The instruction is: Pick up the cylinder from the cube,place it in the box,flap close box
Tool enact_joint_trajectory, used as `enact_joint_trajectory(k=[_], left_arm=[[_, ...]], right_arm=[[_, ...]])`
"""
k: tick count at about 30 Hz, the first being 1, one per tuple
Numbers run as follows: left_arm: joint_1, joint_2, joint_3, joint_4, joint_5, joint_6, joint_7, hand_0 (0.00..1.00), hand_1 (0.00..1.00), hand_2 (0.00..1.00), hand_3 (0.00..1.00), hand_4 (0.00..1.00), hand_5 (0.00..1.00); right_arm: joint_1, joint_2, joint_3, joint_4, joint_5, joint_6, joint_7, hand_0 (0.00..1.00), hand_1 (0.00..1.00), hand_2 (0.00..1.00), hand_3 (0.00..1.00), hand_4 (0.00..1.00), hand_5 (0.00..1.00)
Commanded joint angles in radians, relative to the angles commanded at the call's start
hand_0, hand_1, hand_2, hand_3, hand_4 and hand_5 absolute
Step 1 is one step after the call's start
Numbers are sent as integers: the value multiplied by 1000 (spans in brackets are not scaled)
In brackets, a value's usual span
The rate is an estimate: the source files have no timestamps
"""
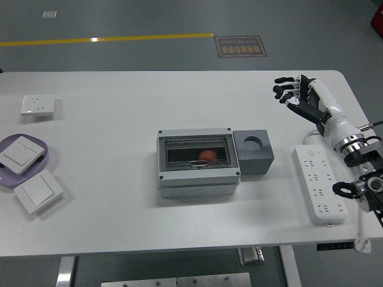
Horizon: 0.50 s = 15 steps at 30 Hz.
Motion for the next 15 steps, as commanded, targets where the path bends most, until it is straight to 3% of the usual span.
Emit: enact_joint_trajectory(k=[15], left_arm=[[11,15,11,8,-13,-3,0,615,625,619,640,705,169]], right_arm=[[-45,26,57,-14,-13,24,-14,711,640,630,648,734,480]])
